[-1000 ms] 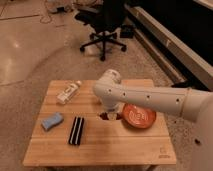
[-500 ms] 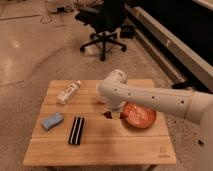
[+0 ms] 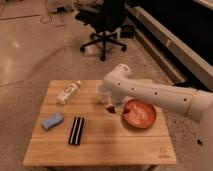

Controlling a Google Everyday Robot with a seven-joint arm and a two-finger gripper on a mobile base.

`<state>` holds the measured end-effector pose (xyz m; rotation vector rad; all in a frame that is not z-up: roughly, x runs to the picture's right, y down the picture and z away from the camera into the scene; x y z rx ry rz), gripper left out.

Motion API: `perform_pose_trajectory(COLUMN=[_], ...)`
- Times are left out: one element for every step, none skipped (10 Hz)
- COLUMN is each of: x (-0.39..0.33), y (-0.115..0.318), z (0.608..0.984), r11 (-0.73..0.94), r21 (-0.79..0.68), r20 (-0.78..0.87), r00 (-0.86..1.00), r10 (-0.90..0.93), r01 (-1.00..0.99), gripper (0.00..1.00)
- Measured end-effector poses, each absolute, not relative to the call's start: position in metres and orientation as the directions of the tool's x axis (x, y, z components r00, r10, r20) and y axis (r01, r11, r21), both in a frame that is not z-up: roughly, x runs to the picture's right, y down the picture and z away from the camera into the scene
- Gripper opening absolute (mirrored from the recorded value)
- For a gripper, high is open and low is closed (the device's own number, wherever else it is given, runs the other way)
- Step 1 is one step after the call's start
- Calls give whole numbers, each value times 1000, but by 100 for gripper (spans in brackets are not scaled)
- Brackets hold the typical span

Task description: Place the pepper in the ceramic bowl

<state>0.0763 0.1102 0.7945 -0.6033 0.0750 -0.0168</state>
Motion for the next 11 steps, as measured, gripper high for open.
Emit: perform_pose_trajectory(x=[84, 91, 99, 101, 109, 118, 123, 126, 126, 120, 125], y=[110, 105, 100, 95, 88, 87, 95, 101, 100, 97, 97], z=[801, 802, 801, 805, 809, 809, 811, 815, 817, 819, 817], r11=[822, 822, 820, 822, 824, 820, 814, 821, 825, 826, 826], r21=[-570, -569, -572, -570, -567, -570, -578, -568, -562, -560, -560], r20=[-60, -67, -68, -65, -59, -66, -78, -78, -76, -68, -79], r00=[998, 998, 998, 998, 998, 998, 997, 997, 997, 997, 996], r10=[-30, -20, -19, -18, -12, 7, 7, 13, 24, 29, 31], r01=[-10, -22, -24, -22, -24, -44, -51, -55, -63, -62, -70], gripper=[33, 33, 33, 33, 33, 33, 33, 33, 33, 33, 33])
